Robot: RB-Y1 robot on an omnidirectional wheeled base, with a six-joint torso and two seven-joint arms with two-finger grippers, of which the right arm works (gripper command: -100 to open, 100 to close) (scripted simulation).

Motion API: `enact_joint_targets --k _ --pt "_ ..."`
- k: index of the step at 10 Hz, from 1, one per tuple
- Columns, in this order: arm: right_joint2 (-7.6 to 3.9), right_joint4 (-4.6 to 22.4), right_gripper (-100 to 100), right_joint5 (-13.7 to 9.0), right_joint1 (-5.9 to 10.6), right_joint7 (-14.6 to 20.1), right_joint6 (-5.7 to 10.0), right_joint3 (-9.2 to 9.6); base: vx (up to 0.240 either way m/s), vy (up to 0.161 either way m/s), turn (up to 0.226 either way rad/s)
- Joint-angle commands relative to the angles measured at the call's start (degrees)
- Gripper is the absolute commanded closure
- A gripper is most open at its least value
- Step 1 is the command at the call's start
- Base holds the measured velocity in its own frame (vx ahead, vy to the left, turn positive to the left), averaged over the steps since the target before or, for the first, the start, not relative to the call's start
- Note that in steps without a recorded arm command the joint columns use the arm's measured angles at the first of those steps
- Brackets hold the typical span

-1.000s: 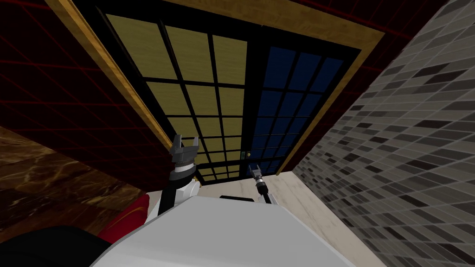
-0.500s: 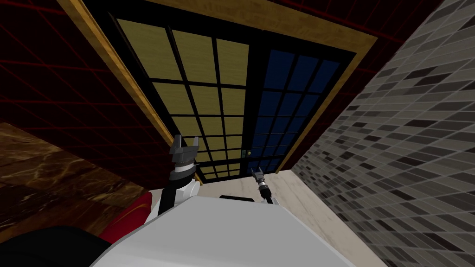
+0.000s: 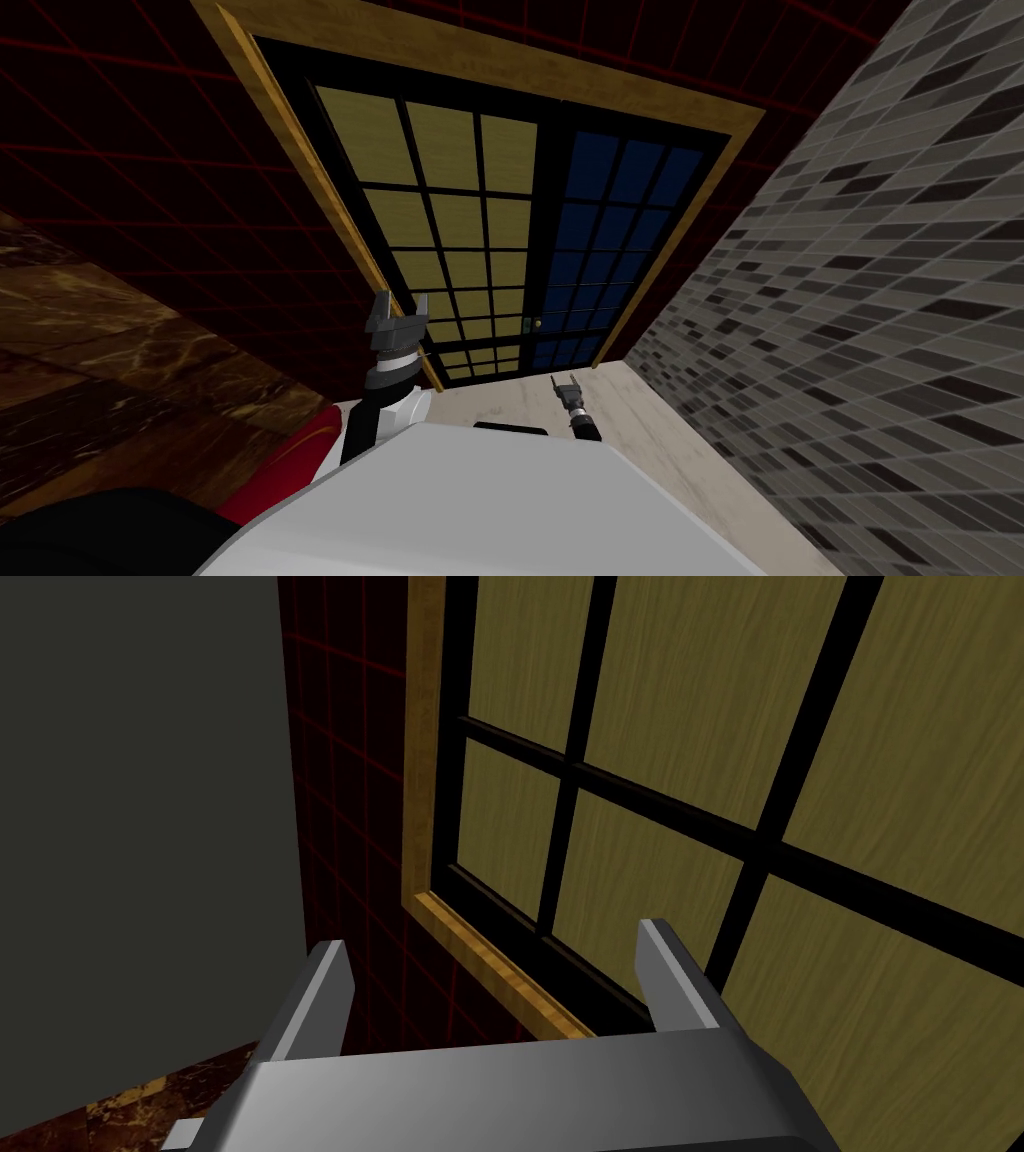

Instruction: Pull the door open

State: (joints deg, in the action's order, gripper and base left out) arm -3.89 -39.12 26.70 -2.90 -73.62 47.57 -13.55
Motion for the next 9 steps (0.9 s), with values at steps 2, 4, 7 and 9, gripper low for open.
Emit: enact_joint_targets --k 2,4,7,9 --pt "-1.29 1.0 -100 -0.3 -1.63 -0.4 -0.38 -0.99 -0.117 0.035 -0.01" --pt "-1.42 1.1 -100 -0.4 -1.75 -0.5 -0.39 -1.11 -0.034 0.003 0.001" --pt "-2.2 2.5 -100 -0.7 -2.56 -1.0 -0.46 -2.0 -0.047 0.009 -0.002" --pt "-3.27 4.8 -100 -1.3 -3.72 -1.8 -0.54 -3.56 -0.108 0.016 0.0"
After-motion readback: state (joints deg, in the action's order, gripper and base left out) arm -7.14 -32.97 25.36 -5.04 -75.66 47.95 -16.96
